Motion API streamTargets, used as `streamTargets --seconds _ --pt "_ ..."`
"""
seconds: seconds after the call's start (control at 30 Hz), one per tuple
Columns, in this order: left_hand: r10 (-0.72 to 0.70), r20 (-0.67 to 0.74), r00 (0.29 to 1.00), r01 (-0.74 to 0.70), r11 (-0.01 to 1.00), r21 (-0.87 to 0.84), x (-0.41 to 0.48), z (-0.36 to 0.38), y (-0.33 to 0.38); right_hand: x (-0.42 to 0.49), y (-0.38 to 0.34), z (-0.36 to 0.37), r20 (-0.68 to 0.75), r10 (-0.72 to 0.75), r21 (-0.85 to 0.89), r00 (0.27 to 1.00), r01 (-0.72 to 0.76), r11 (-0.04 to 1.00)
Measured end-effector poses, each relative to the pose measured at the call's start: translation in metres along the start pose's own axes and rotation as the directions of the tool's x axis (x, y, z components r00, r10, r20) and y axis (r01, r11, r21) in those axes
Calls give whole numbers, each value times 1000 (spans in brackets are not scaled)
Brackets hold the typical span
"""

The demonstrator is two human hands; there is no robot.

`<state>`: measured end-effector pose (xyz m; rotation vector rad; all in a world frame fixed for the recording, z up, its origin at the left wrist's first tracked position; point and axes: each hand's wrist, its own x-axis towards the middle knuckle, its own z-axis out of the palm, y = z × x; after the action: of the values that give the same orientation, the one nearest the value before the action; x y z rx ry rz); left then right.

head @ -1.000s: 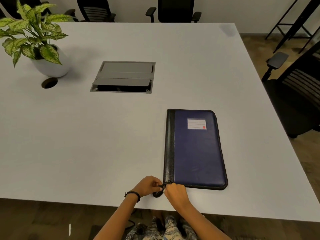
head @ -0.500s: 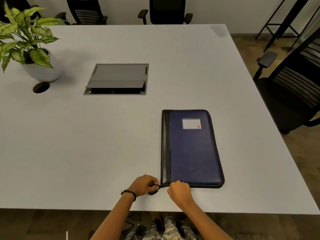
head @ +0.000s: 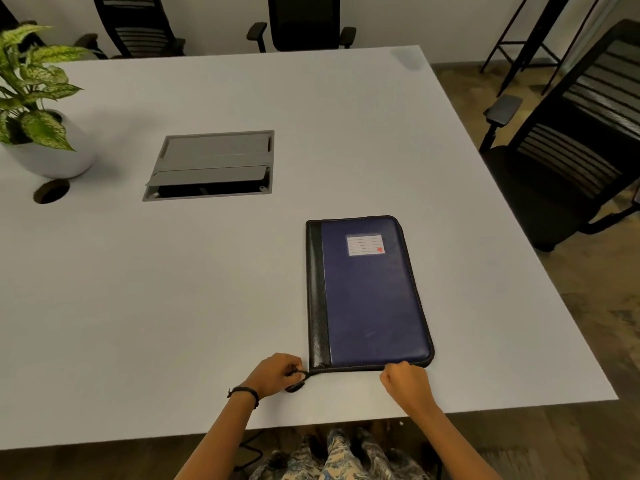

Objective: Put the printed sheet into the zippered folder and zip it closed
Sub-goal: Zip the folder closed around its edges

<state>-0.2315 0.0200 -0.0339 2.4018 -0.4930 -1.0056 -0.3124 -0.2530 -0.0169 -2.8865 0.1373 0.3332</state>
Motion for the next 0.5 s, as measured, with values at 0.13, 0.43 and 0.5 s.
streamTargets --seconds 0.13,0.43,0.5 --pt "-17 75 997 19 1000 -22 3 -5 2 -8 29 0 -78 27 2 997 -27 1000" --pt "-47 -171 984 64 994 92 22 -22 39 -22 45 17 -84 141 219 987 -120 968" --pt "40 -321 946 -16 997 77 27 -19 58 -22 45 20 -98 191 224 977 -165 960"
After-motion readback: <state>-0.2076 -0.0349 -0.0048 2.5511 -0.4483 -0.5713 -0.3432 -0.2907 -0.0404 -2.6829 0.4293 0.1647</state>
